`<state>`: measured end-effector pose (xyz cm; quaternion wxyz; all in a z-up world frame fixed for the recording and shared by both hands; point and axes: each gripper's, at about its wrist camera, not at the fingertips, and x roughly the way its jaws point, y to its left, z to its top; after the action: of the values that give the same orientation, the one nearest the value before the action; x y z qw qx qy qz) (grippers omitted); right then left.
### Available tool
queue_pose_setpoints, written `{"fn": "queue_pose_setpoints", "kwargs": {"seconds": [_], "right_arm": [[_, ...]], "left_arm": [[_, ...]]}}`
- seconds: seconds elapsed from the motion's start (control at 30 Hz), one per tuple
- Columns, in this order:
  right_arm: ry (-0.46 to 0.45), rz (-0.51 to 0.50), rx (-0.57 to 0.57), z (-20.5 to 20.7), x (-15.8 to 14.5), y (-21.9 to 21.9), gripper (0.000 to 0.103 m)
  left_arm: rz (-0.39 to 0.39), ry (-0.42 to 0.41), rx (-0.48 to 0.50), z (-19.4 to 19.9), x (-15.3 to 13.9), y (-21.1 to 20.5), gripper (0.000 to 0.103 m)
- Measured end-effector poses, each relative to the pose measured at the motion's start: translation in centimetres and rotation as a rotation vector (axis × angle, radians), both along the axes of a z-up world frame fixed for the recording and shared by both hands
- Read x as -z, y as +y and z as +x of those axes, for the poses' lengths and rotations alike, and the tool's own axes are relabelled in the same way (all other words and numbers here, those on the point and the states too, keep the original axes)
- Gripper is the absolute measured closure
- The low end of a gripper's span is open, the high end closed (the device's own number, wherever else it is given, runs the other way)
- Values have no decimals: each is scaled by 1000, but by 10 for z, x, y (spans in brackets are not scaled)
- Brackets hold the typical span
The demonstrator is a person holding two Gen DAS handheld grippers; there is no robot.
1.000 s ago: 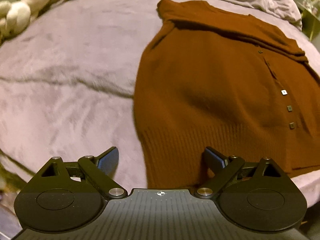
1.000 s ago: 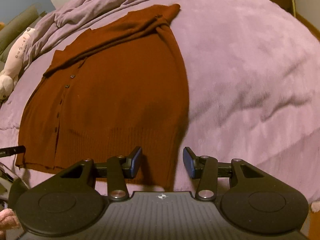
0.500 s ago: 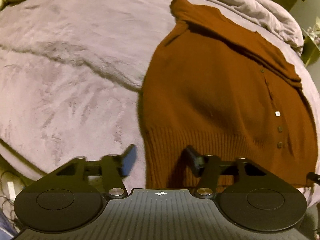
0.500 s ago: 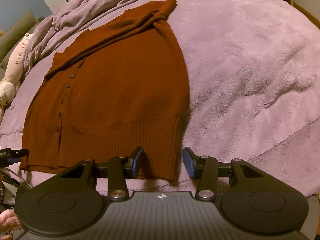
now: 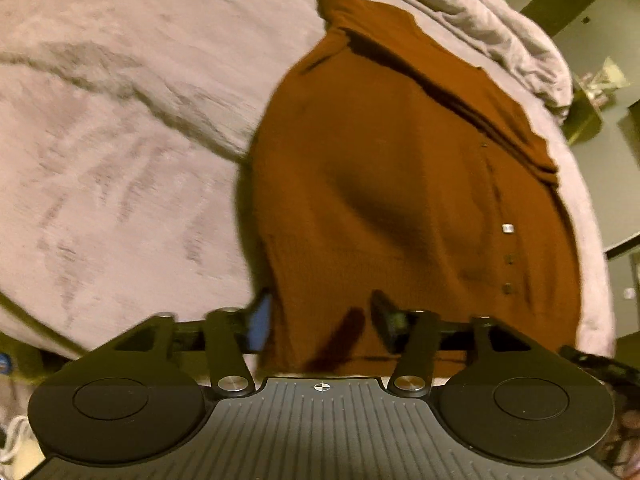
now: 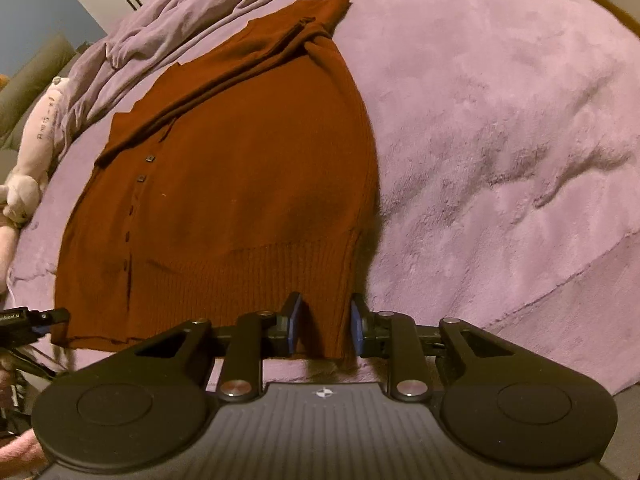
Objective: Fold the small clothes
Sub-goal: 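Move both grippers to the ribbed hem and grasp it, then lift the ribbed hem with both grippers and fold it over the body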
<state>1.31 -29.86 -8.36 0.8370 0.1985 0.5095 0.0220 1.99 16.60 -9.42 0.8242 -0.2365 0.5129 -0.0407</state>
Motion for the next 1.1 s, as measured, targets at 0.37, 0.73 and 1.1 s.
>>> {"fn": "queue_pose_setpoints", "kwargs": {"seconds": [0.37, 0.73, 1.1], "right_arm": [[36, 52, -9, 7, 3, -2, 94], [-85, 215, 15, 40, -38, -16, 98], [-236, -28, 3, 149, -49, -1, 98]], "left_arm": [[82, 32, 73, 13, -4, -7, 92], [32, -196, 76, 37, -83, -13, 95], [144, -210, -127, 140, -67, -2, 95]]}}
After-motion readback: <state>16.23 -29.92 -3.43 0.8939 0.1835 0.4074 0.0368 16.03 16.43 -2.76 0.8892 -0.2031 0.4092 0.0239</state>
